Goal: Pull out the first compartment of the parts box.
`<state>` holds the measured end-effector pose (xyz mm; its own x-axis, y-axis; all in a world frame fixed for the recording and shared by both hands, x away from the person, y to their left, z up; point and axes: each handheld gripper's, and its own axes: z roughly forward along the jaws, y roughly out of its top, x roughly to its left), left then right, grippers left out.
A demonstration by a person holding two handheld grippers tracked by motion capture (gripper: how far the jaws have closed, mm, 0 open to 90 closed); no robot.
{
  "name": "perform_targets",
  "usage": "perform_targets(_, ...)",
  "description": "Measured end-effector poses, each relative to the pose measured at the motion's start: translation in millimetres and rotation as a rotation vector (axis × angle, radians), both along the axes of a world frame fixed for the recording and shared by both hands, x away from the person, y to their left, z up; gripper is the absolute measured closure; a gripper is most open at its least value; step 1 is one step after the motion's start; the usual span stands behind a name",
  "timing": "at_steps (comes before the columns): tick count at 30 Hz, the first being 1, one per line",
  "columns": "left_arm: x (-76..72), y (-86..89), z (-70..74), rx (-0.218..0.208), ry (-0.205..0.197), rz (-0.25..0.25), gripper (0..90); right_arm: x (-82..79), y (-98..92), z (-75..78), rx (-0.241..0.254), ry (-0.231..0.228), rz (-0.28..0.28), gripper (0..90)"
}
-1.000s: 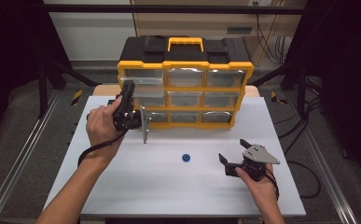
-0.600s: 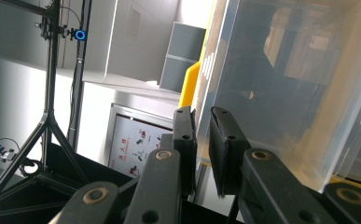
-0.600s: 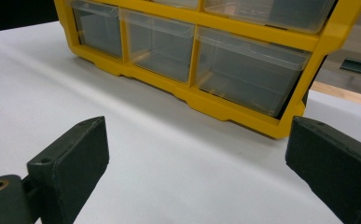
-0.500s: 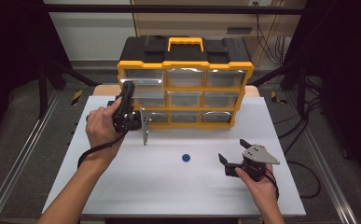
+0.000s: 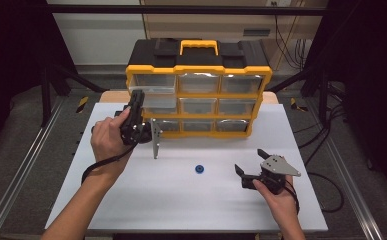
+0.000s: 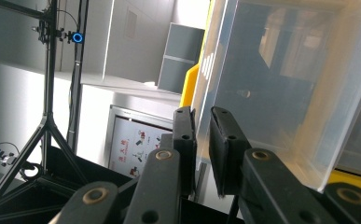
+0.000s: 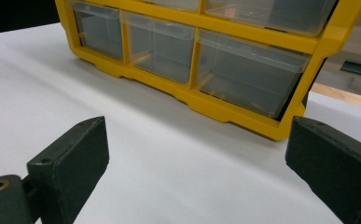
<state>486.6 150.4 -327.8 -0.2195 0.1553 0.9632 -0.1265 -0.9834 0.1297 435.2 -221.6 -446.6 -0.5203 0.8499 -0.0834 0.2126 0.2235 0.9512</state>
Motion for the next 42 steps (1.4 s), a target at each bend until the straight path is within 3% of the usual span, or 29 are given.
perform_targets(17, -9.1, 1.3, 0.4, -0.008, -0.017, -0.018, 80.6, 0.3, 0.2, -0.1, -0.003, 0.0, 0.002, 6.5)
perform_targets(42, -24.7, -0.9, -1.0, -0.011, -0.009, -0.025, 79.3, 0.8, 1.4, -1.1, -0.009, 0.003, 0.004, 6.5)
